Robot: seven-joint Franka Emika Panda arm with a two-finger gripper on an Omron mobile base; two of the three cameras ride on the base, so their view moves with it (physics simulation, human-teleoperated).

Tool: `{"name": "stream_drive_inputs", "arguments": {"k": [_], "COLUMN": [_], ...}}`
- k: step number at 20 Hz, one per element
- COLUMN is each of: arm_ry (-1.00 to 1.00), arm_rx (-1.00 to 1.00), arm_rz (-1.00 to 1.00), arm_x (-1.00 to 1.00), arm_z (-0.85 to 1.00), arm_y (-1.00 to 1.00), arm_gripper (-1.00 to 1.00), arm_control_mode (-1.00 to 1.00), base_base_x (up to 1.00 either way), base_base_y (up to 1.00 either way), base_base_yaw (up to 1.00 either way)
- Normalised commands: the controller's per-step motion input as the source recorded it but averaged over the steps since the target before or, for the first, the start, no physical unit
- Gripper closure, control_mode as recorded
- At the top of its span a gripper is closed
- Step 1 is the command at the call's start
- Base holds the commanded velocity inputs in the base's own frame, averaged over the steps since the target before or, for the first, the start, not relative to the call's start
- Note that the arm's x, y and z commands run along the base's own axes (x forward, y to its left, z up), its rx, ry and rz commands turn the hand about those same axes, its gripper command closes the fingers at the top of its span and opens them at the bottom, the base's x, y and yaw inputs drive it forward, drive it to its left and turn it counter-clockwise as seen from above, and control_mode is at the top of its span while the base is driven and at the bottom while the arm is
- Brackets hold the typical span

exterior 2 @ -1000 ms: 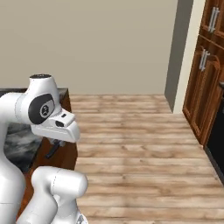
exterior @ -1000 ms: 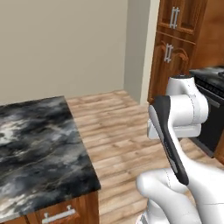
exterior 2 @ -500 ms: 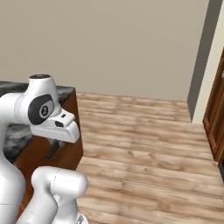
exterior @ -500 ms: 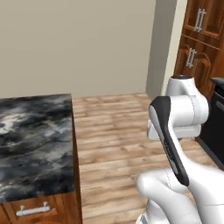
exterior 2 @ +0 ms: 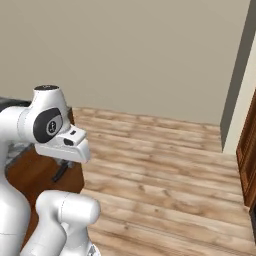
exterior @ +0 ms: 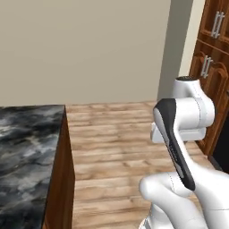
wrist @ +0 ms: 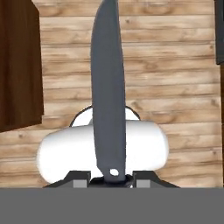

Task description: Retrieve the butter from the fridge and place it on a plate on the dining table. Then retrieve the butter knife by the fridge and place it near the plate.

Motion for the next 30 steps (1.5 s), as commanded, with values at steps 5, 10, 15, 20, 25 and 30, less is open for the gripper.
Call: {"name": "stream_drive_inputs", "arguments": {"k": [5, 10, 15, 20, 25, 30], "arm_ry": [0.00, 0.00, 0.00, 0.00, 0.00, 0.00], "arm_rx": [0.00, 0.00, 0.00, 0.00, 0.00, 0.00], "arm_rz": [0.00, 0.00, 0.00, 0.00, 0.00, 0.00], "arm_x": [0.00, 0.00, 0.00, 0.00, 0.00, 0.00], "arm_z": [0.00, 0.00, 0.00, 0.00, 0.00, 0.00], "arm_y": [0.00, 0.00, 0.00, 0.00, 0.00, 0.00], "arm_gripper": [1.00, 1.00, 1.00, 1.00, 1.00, 1.00], "arm_control_mode": [1.00, 1.00, 1.00, 1.00, 1.00, 1.00], "base_base_x": [0.99, 1.00, 1.00, 1.00, 1.00, 1.00], "base_base_y": [-0.28, -0.30, -0.38, -0.32, -0.21, -0.14], "base_base_yaw": [0.09, 0.10, 0.12, 0.13, 0.14, 0.17]}}
